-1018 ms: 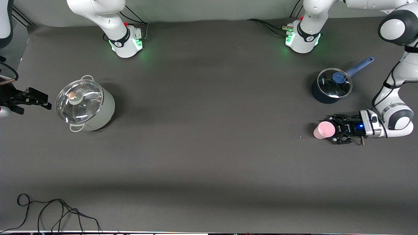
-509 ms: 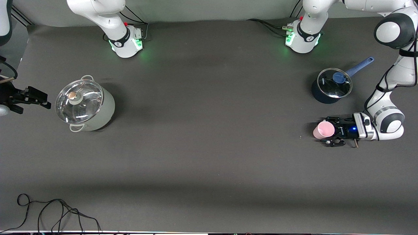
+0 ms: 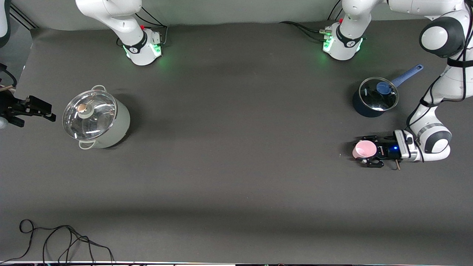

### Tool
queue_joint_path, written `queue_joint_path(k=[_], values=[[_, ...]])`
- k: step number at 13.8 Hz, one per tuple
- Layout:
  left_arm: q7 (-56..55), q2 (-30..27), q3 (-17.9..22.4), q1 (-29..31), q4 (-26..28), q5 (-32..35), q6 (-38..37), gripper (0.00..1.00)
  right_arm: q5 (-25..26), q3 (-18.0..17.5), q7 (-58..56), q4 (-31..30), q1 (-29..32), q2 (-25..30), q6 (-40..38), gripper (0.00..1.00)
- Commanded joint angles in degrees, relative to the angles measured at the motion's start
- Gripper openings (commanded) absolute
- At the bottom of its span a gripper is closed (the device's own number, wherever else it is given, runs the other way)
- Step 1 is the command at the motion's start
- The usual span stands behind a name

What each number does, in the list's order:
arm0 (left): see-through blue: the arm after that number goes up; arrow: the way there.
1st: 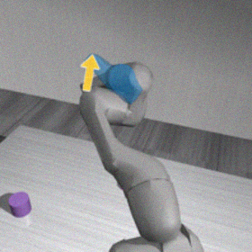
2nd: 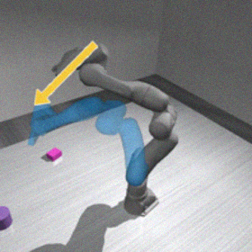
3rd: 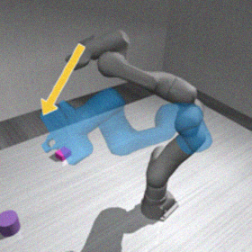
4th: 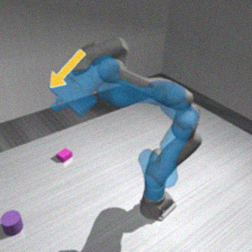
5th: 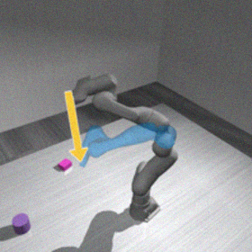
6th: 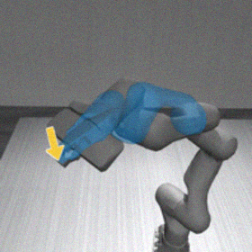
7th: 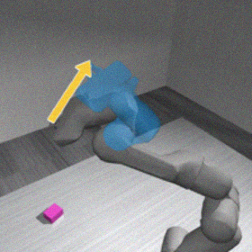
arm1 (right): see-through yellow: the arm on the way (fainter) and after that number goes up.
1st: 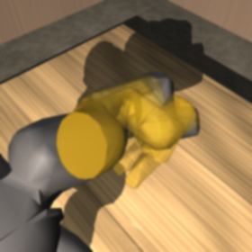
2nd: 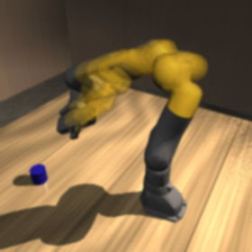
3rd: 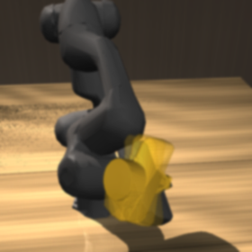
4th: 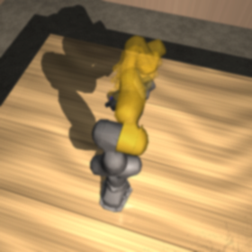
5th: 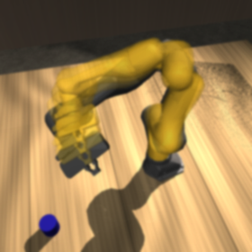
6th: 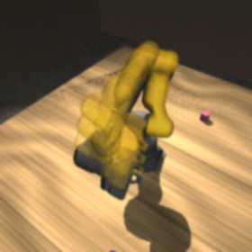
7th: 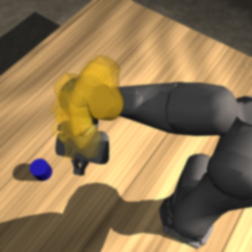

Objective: Transfer pink cup from left to right arm
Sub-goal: 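Carry the pink cup with the left gripper toward the table middle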

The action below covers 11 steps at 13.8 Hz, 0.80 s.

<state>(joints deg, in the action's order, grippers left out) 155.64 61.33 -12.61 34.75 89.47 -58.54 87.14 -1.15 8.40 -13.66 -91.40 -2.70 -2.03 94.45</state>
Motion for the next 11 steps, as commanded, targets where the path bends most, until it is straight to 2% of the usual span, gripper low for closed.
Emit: queue_joint_path(k=[1, 3, 6, 11], values=[[3.45, 0.28, 0.39, -1.34, -0.17, -1.76, 0.13, 0.00, -0.87, 0.30, 1.18, 0.53, -0.47, -0.08, -0.59, 1.00], [3.36, -0.07, 0.22, -3.45, -0.78, -1.58, -0.31, 0.00, -0.96, 0.30, 1.18, 0.44, -0.47, -0.08, -0.59, 1.00], [3.36, -0.16, -2.85, -8.37, -3.42, -2.89, 0.22, 0.00, -1.40, 0.39, 1.44, 0.44, -0.47, 0.01, -0.67, 1.00], [2.74, -0.69, -4.88, -19.44, -3.60, -17.19, 9.51, 0.00, -1.66, 0.47, 16.78, 0.61, -0.47, 0.88, -2.51, 1.00]])
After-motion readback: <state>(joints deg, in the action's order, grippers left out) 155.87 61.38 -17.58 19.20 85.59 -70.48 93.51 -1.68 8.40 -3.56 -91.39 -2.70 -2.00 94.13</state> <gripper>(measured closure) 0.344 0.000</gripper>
